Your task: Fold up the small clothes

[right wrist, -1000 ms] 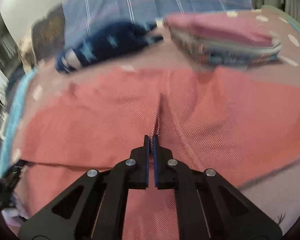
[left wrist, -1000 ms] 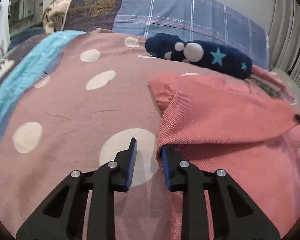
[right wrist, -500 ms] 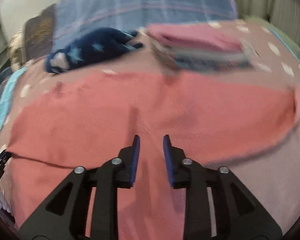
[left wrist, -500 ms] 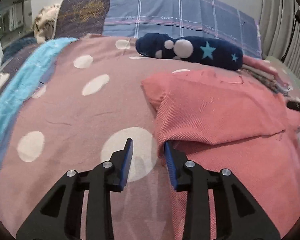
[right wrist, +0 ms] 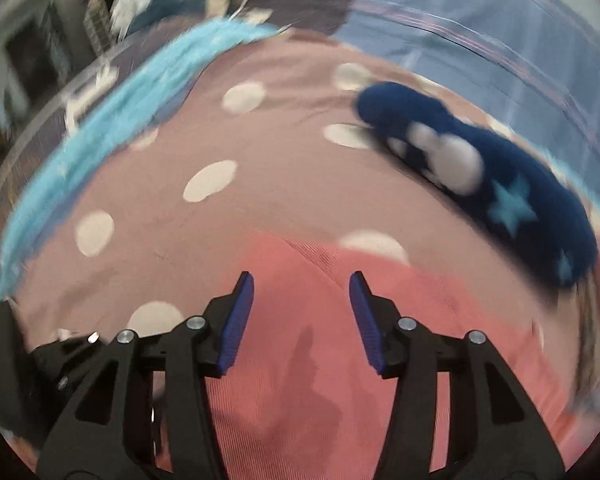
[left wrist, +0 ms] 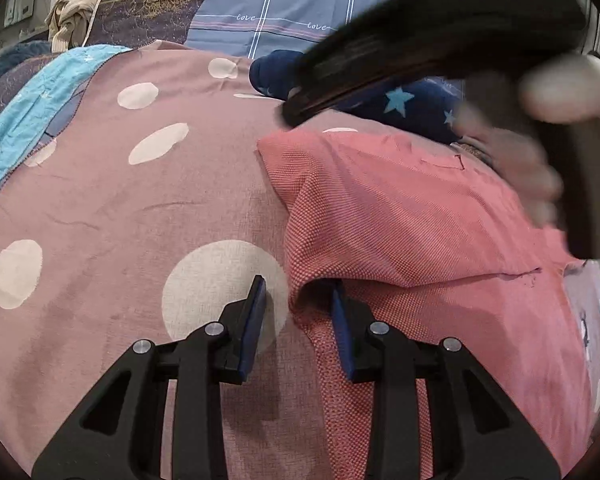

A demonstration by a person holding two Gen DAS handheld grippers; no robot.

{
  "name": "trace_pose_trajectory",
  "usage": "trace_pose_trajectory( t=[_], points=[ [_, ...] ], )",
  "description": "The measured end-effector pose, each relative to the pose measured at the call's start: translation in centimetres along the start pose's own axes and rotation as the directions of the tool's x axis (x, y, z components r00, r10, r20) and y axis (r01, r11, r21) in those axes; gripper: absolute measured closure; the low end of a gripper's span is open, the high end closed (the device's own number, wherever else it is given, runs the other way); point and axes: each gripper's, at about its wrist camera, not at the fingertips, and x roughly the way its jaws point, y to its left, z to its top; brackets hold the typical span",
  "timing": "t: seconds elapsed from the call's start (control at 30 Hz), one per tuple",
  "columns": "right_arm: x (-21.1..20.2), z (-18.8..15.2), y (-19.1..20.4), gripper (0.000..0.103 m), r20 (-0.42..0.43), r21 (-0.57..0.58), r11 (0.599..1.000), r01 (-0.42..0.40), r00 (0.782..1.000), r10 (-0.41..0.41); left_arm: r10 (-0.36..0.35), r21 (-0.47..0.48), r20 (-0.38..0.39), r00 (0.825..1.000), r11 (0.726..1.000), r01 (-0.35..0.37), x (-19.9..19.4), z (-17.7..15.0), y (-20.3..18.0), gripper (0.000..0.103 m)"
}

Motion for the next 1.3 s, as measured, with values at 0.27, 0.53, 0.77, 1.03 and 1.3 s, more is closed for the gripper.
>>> trace_pose_trajectory(
  t=[0.27, 0.53, 0.77, 1.03, 1.3],
  points=[
    [8.3, 2.3, 4.4, 0.099, -0.151, -0.23, 0.966, 0.12, 0.976, -0.157, -0.034, -0.01, 0.008, 0.999, 0.999, 0.034, -0.3, 0.0, 0.4, 0.1],
    [6.6, 2.8, 1.3, 0.094, 0.136, 0.004, 0.998, -0.069, 0.988, 0.068, 0.016, 0.04, 0.001, 1.0, 0.999, -0.016, -0.7, -0.1, 0.1, 0.097],
    [-0.7, -4.7, -5.8, 0.064, 0.182, 0.195, 0.98, -0.029, 0.983, -0.007, 0.076, 0.067, 0.036, 0.996, 0.995, -0.078, -2.2, 0.1, 0.8, 0.091],
    [-8.1, -24.4, -14.9, 0.065, 0.163, 0.448, 0.894, -0.026, 0.985, -0.053, -0.132, 0.127, 0.165, 0.977, 0.986, 0.112, -5.0, 0.3, -2.6, 0.087],
    [-9.1, -32.8, -21.1, 0.065, 0.222, 0.7, 0.694, -0.169, 0.975, 0.013, -0.069, 0.072, -0.02, 0.997, 0.995, 0.07, 0.4, -0.2, -2.5, 0.08]
  ],
)
